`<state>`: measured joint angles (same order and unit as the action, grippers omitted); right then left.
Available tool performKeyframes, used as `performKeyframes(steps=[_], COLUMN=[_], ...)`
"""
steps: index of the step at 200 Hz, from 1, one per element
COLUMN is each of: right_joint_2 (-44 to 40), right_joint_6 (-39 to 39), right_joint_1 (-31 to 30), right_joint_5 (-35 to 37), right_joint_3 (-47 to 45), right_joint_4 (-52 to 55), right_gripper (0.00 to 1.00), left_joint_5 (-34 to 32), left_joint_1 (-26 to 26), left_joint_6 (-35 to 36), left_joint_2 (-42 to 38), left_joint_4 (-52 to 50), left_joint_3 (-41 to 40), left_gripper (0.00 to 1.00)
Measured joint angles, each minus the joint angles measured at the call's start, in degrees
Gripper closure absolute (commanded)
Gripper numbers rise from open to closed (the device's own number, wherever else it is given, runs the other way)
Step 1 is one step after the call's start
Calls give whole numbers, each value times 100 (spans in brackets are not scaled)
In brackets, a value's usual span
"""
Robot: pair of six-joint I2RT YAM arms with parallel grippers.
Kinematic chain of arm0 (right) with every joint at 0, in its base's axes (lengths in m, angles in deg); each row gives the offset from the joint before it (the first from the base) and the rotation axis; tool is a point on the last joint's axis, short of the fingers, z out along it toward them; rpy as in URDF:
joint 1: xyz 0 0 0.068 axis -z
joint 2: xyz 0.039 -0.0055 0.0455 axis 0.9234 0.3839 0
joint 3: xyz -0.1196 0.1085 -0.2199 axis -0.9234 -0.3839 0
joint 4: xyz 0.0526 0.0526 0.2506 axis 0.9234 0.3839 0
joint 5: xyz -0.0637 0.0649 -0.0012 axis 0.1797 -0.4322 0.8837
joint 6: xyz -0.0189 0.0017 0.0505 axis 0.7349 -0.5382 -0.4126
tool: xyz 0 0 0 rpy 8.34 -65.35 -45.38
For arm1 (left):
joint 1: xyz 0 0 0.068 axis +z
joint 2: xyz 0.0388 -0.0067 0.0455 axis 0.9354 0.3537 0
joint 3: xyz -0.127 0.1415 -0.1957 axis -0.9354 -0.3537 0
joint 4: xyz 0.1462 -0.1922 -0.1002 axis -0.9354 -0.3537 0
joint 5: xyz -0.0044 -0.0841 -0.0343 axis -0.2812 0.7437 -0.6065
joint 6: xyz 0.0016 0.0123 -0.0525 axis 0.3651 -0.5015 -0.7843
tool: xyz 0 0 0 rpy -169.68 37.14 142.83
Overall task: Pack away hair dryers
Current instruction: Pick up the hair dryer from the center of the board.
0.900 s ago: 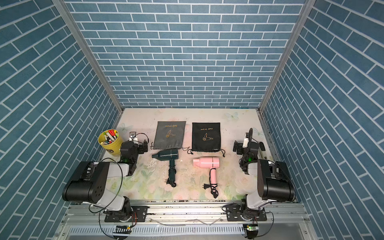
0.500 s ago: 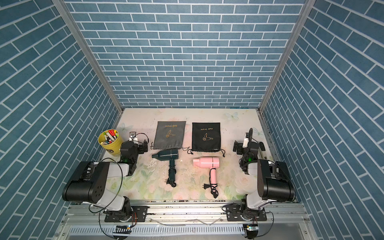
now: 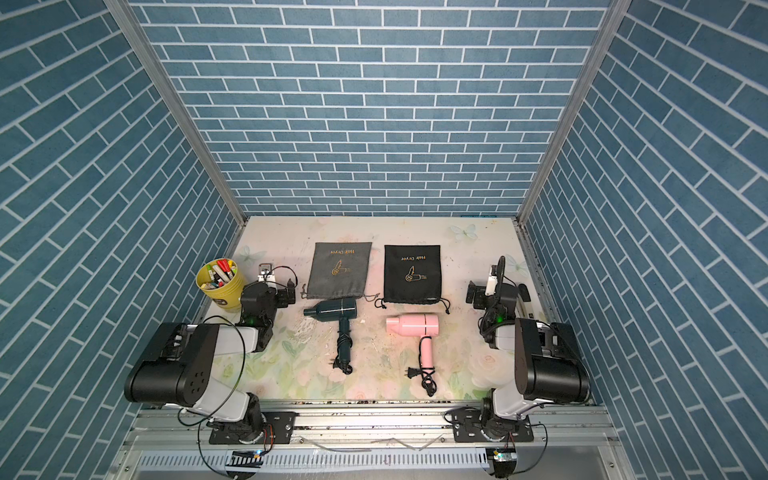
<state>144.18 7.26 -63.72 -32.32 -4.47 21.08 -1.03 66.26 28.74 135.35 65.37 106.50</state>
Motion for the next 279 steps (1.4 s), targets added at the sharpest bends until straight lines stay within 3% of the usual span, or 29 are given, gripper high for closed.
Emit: performKeyframes(steps=[45, 90, 124, 144, 176, 201, 223, 279], right_joint_2=[-15, -925, -1939, -2479, -3169, -3506, -3722, -3967], right_joint_6=[-20, -232, -870, -1241, -1818, -2100, -2312, -3008], right_joint_1=[0, 7, 11, 11, -94, -791, -1620, -2955], right_joint_5=[98, 293, 168, -236, -907, -1115, -1113, -872], right_joint_3=[66, 1333, 1862, 1818, 1615, 1473, 1344, 623], right_joint_4=[177, 2531, 3991, 4784, 5908, 6679, 7189, 7573], right_gripper=[12, 12, 13, 20, 28, 30, 32, 34], left_joint_5=[-24, -485, -295, -297, -597, -824, -911, -306], left_joint_1=[0, 0, -63, -461, -1757, -2712, -3250, -3442], left_joint_6=[-4, -302, -848, -977, -994, -979, -975, -1261], left_joint_2=[-7, -1054, -2149, -2433, -2437, -2282, -2085, -1906], left_joint_4=[-15, -1777, -2730, -3235, -4009, -4334, -4398, -4352], left_joint_3=[0, 763, 1392, 1537, 1703, 1812, 1989, 2026], left_gripper=[1, 0, 0, 1, 0, 1, 0, 0])
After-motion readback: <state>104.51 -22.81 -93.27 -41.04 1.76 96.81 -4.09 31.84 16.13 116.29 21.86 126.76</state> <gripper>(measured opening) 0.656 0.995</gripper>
